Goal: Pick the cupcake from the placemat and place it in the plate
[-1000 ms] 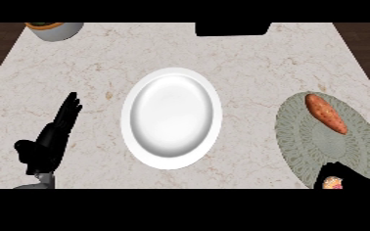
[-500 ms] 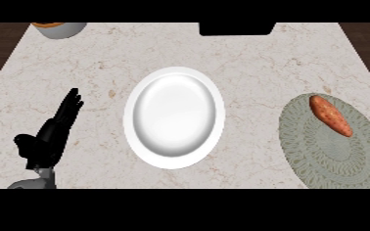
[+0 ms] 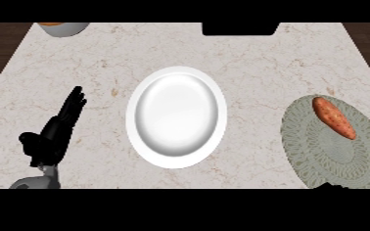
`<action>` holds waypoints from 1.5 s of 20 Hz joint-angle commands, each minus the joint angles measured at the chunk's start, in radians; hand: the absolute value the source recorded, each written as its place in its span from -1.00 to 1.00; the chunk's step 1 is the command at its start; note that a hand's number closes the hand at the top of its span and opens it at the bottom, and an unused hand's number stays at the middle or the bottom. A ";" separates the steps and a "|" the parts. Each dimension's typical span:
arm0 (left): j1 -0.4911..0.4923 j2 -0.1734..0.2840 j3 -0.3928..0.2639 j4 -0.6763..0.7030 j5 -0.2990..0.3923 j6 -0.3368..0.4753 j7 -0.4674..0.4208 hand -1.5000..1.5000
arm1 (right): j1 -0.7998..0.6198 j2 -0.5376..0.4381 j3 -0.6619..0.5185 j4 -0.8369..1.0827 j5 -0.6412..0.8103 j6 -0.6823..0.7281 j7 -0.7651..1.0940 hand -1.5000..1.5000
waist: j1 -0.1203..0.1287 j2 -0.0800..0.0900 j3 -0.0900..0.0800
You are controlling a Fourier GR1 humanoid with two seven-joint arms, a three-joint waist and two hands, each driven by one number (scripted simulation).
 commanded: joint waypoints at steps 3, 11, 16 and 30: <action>0.054 -0.031 -0.037 -0.089 -0.010 0.006 0.043 0.00 | -0.158 0.080 0.152 -0.170 0.185 0.223 0.159 1.00 | 0.014 0.000 0.001; -0.032 -0.001 0.012 -0.001 0.011 -0.024 0.037 0.00 | -0.696 0.089 0.210 0.167 0.079 0.334 0.510 1.00 | 0.024 0.006 0.002; -0.051 -0.042 -0.015 0.040 -0.032 0.014 0.009 0.00 | -0.949 0.090 0.197 0.420 -0.079 0.219 0.650 1.00 | 0.022 0.005 0.002; -0.043 -0.017 -0.007 -0.005 -0.025 -0.019 0.019 0.00 | -1.248 0.089 0.195 0.978 -0.293 -0.357 0.791 -1.00 | 0.050 0.007 0.003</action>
